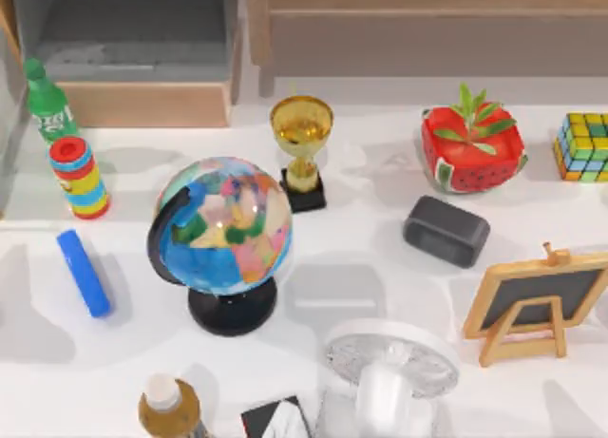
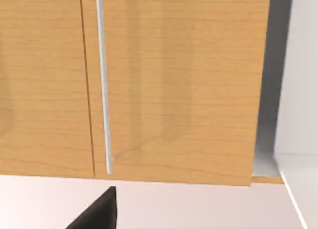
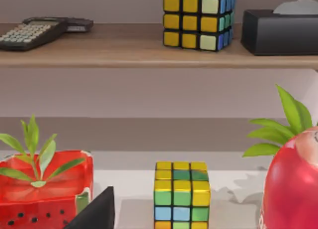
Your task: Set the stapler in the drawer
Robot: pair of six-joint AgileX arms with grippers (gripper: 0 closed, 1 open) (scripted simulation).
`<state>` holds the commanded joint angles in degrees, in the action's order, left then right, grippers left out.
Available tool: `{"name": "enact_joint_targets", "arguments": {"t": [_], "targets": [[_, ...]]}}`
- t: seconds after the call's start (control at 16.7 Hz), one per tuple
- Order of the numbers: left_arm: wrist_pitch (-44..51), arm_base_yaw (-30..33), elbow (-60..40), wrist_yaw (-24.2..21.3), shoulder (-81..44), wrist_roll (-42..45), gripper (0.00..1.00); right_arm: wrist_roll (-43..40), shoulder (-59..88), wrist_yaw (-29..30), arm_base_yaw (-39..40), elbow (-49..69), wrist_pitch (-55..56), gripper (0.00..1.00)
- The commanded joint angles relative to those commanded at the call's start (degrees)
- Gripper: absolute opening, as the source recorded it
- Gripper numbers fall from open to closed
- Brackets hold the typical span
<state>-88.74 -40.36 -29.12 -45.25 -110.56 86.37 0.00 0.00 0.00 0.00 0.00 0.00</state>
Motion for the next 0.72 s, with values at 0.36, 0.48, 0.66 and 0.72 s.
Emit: {"name": "enact_joint_targets", "arguments": {"t": [0.36, 0.48, 0.66, 0.72], "targets": [[4.72, 7.72, -12.65, 6.33, 11.00, -25.22, 1.00, 0.00, 0.00, 0.00, 0.00, 0.00, 0.00, 1.00], [9.58, 11.33, -15.97, 11.06, 12.87, -38.02, 1.00, 0.00, 0.00, 0.00, 0.00, 0.00, 0.00, 1.00], [21.05, 17.41, -19.07, 16.79, 14.42, -59.27, 1.00, 0.00, 0.00, 0.00, 0.00, 0.00, 0.00, 1.00], [26.19, 19.68, -19.71, 17.75, 14.57, -65.84, 1.00, 0.00, 0.00, 0.00, 0.00, 0.00, 0.00, 1.00]]}}
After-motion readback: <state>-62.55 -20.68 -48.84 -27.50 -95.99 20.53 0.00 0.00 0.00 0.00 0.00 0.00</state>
